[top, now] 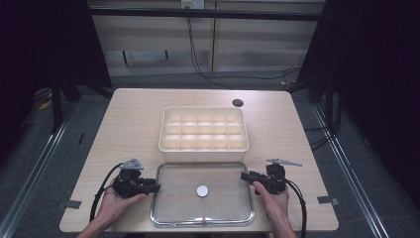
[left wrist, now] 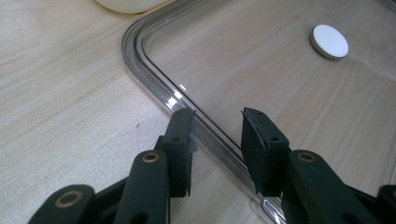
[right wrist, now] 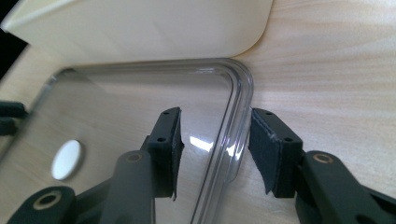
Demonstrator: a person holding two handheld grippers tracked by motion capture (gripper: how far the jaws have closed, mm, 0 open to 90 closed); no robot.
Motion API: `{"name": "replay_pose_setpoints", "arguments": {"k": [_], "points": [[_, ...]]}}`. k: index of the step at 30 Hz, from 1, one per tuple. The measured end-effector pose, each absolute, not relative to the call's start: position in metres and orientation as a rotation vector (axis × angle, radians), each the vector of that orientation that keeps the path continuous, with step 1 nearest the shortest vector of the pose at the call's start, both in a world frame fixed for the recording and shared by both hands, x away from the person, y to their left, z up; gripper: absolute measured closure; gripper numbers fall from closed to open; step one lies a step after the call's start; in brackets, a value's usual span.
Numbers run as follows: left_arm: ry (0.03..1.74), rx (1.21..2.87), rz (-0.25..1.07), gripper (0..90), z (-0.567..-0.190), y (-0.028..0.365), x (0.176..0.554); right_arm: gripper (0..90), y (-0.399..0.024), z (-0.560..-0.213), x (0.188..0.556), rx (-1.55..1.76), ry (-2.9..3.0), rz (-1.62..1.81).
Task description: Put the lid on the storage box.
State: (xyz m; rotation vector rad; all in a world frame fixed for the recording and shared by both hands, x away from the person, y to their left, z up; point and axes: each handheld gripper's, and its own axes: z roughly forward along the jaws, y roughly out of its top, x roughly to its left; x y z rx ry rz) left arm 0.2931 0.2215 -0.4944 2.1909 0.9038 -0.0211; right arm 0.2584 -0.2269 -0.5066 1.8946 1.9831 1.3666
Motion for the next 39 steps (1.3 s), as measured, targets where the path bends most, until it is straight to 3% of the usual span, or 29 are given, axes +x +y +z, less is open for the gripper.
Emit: {"name": "replay_pose_setpoints", "arguments": {"k": [13,16,33,39], "points": [[0.899,2.201,-0.019,64.3,-0.494,0.222,0.292,59.4,-0.237,-0.506,0.255,1.961,1.916,1.544],[0.898,2.201,-0.019,64.5,-0.494,0.221,0.292,64.0,-0.234,-0.507,0.255,1.949,1.954,1.621],[0.912,2.18,-0.007,64.7,-0.495,0.221,0.293,64.6,-0.231,-0.499,0.26,1.84,2.091,1.623],[0.919,2.176,-0.009,59.2,-0.495,0.221,0.294,69.6,-0.235,-0.498,0.259,1.839,2.076,1.693]]}}
